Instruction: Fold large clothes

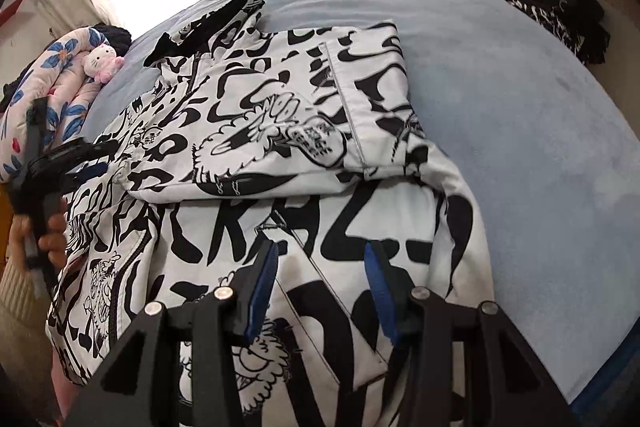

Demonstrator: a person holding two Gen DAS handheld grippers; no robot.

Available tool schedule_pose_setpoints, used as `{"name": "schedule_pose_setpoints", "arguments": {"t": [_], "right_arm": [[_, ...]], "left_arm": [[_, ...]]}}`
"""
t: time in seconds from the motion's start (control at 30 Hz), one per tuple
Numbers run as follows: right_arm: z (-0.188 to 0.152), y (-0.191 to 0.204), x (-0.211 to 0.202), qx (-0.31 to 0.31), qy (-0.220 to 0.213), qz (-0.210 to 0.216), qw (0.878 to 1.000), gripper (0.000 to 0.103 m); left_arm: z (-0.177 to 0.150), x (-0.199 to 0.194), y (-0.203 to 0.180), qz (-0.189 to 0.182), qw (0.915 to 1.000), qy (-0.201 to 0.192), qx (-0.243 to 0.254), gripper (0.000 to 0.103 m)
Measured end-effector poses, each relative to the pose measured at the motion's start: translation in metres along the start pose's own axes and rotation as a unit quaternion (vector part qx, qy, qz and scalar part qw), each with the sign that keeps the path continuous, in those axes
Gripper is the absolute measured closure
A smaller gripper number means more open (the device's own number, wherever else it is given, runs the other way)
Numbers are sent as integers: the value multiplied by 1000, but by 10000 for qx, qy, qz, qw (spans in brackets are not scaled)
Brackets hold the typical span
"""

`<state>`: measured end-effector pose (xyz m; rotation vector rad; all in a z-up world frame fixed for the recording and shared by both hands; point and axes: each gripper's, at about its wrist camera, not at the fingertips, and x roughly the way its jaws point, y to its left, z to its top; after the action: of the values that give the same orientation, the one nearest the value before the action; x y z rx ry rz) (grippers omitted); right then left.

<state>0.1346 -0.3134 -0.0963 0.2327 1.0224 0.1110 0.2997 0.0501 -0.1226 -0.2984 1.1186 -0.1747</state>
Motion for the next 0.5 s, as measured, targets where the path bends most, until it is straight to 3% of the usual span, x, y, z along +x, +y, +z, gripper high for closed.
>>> {"name": "schedule_pose_setpoints", "arguments": {"t": [0.07, 0.17, 0.2, 0.27, 0.3, 0.37, 0.5], "right_arm": [[15, -5, -10, 45, -147, -88, 9998, 58], [37, -22, -21, 259, -319, -257, 9988, 57], [44, -28, -23, 345, -339, -301, 9984, 53], [57, -43, -21, 472, -364, -496, 9970, 42], [61, -48, -19, 489, -352, -601, 9964, 39], [65, -57, -4, 401, -157, -720, 9965, 39], [58, -58, 30, 86, 405, -670, 9969, 39]], "left_arm": [[3, 17, -1, -14, 9996, 247, 140, 33], [8, 35, -15, 253, 9974, 327, 585, 32], [8, 38, -21, 330, 9965, 310, 708, 33], [10, 42, -32, 427, 9950, 300, 857, 48], [11, 41, -37, 560, 9940, 262, 899, 66], [17, 38, -45, 596, 9936, 250, 928, 73], [33, 14, -61, 571, 9930, -231, 1010, 83]]}}
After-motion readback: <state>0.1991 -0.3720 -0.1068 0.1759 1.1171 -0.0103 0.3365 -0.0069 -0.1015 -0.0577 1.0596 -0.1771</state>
